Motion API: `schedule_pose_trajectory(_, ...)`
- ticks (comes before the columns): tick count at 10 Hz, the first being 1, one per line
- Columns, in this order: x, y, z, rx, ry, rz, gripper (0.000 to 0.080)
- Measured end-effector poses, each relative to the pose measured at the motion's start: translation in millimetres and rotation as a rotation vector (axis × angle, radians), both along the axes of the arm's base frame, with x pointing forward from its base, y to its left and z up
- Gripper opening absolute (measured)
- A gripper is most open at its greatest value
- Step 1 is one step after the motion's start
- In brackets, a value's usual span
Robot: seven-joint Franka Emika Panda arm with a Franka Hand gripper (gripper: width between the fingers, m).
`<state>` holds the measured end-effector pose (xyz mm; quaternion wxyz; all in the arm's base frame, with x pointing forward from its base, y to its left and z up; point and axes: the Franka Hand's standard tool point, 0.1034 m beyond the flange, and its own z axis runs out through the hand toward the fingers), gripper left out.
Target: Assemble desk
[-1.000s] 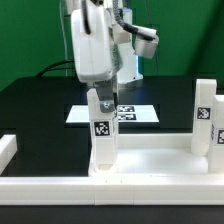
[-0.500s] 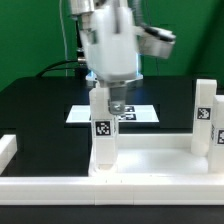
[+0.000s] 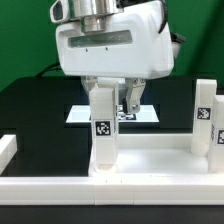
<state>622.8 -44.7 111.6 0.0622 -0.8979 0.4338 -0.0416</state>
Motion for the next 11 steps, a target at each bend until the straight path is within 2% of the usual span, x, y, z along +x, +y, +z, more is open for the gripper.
schedule_pose_trajectory(1,-1.3,-1.0,3.9,-0.024,0.040,0.237,0.0648)
schedule_pose_trajectory(2,2.7,-2.8,8.2,-0.036,0.043,0.338,0.0648)
schedule_pose_trajectory(4,1.4,-3.1,6.0,-0.034,0.045,0.310,0.0648)
schedule_pose_trajectory(6,1.3,-3.3,5.5,-0.031,0.048,0.272,0.0405)
schedule_pose_trajectory(7,1.2,-3.1,5.0,-0.022,0.054,0.195,0.0405)
schedule_pose_trajectory(8,1.2,-3.0,4.9,-0.015,0.060,0.126,0.0288)
schedule_pose_trajectory(9,1.8,-2.0,4.9,-0.011,0.063,0.078,0.0288)
schedule_pose_trajectory(11,8.0,5.0,4.0,0.022,0.106,-0.262,0.0288)
